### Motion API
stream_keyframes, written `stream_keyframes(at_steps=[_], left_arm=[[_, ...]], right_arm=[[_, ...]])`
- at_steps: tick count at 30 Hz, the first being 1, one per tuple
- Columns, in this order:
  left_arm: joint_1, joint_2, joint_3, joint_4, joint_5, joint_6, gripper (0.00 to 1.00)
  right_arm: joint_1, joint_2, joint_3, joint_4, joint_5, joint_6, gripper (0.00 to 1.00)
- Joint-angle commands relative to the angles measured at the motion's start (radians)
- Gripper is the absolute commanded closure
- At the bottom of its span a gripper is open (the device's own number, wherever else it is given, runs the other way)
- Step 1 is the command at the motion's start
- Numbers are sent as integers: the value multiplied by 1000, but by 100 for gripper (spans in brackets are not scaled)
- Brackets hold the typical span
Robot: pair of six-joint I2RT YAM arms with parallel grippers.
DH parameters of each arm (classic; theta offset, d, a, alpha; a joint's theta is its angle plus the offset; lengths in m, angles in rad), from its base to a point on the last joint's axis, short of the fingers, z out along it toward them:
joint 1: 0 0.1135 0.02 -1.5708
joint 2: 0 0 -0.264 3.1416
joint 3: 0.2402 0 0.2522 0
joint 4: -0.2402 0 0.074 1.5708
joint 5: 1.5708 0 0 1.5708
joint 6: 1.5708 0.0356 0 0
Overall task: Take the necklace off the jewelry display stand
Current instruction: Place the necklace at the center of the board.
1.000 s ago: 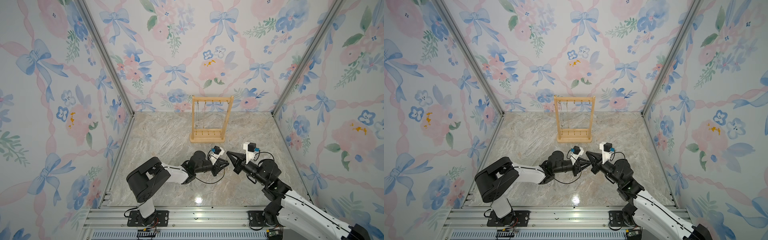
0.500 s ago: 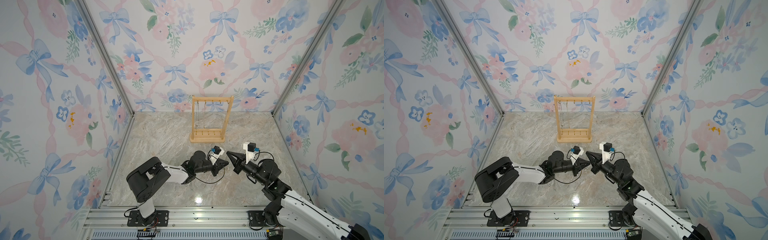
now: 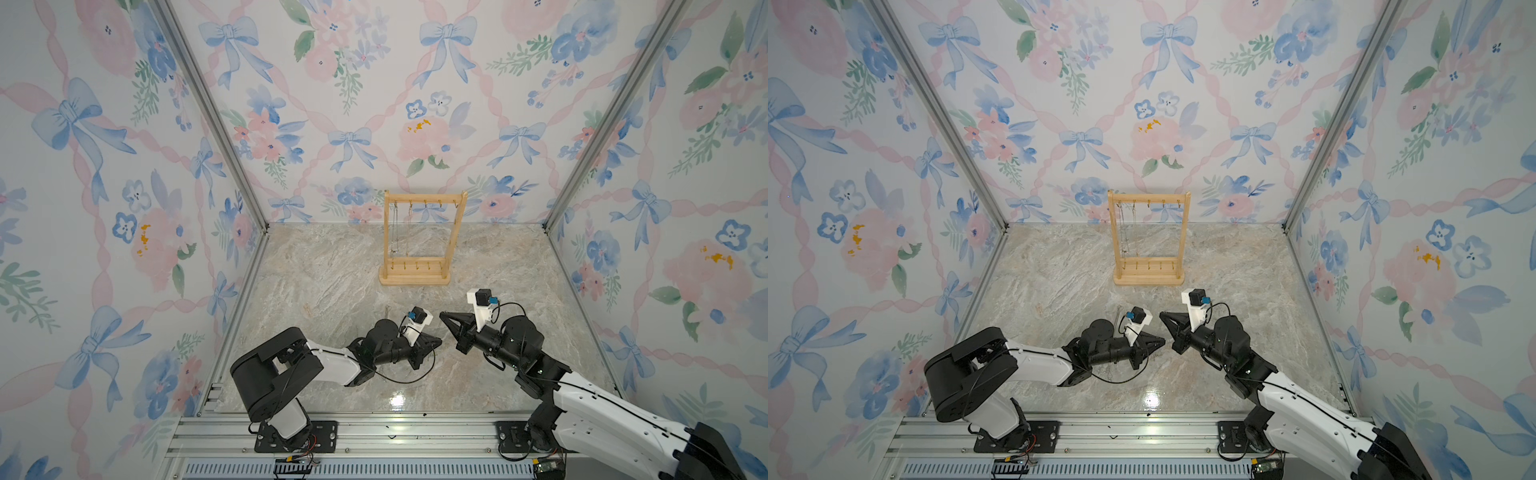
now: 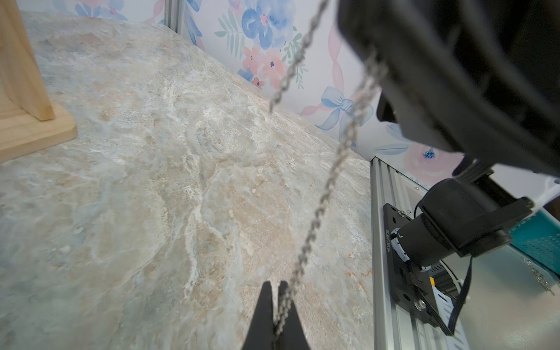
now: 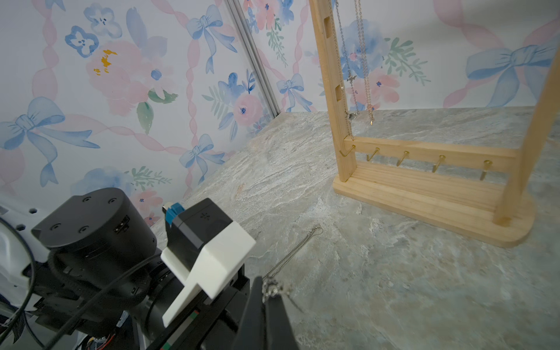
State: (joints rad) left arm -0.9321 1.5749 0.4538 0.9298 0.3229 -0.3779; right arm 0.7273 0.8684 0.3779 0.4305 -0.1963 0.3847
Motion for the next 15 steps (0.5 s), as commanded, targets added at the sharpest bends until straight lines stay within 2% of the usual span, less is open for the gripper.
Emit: stream_keyframes(at_steps=[1, 8, 15], left_arm=[[-21, -61, -75, -11, -49, -46, 100], [-75, -191, -228, -11, -133, -110, 100], [-163, -252, -326, -13, -222, -179, 100]], right_arm=[[29, 20, 29, 22, -3, 20, 100], [91, 68, 9, 33, -8, 21, 100], [147, 116, -8, 55, -16, 1, 100]])
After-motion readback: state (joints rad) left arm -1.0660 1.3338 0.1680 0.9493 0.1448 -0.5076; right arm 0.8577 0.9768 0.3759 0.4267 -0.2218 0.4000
